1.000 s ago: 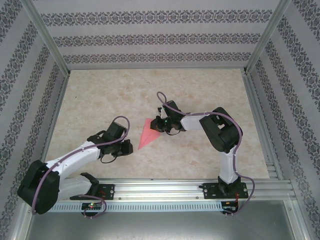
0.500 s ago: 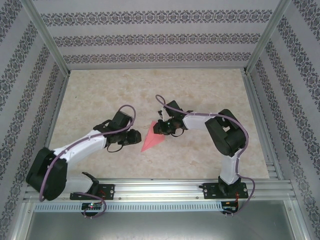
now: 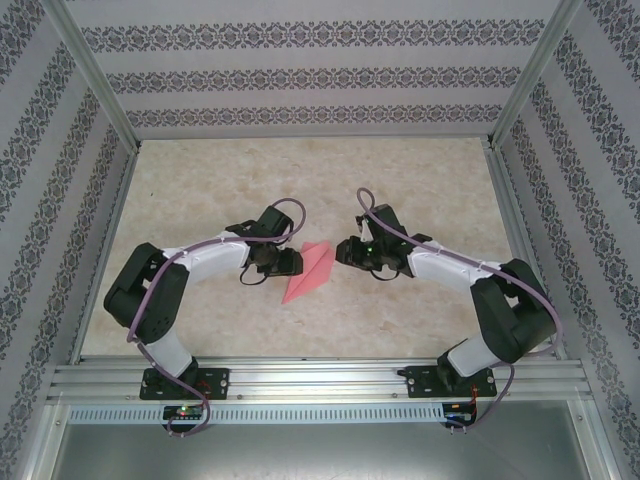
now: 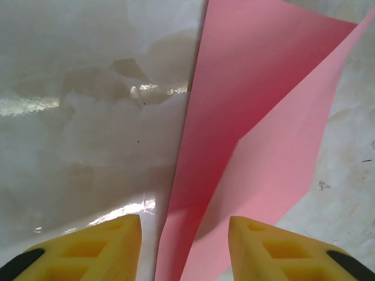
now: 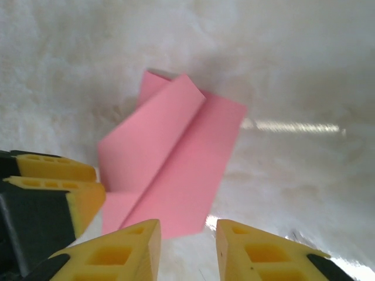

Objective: Fold a paper plane with a square sheet of paper (pick it up from the middle)
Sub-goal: Fourth fold the wing at the center of the table.

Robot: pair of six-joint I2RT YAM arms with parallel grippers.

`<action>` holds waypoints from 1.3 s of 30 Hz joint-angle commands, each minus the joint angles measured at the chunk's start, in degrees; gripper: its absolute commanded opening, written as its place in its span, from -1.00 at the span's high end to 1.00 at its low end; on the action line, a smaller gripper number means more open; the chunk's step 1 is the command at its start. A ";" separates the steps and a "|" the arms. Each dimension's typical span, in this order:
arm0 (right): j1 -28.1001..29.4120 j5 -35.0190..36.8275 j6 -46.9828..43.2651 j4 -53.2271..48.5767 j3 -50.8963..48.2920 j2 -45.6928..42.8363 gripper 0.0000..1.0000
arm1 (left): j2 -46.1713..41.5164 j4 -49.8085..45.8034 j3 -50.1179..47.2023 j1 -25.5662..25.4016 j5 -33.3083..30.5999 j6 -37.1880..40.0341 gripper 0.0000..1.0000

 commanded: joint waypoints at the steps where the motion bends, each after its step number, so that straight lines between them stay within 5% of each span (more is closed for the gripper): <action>1: 0.29 2.22 2.08 2.43 -2.22 -2.98 0.28 | 1.11 -2.43 1.89 -0.74 -2.11 2.18 0.13; 28: 3.91 -0.27 9.97 13.42 -8.63 0.28 0.26 | -2.25 8.76 -8.83 -5.41 6.39 -10.38 0.22; 39: 5.50 1.47 16.36 14.63 -8.57 3.51 0.27 | -5.07 7.07 -8.01 -7.97 4.98 -12.53 0.26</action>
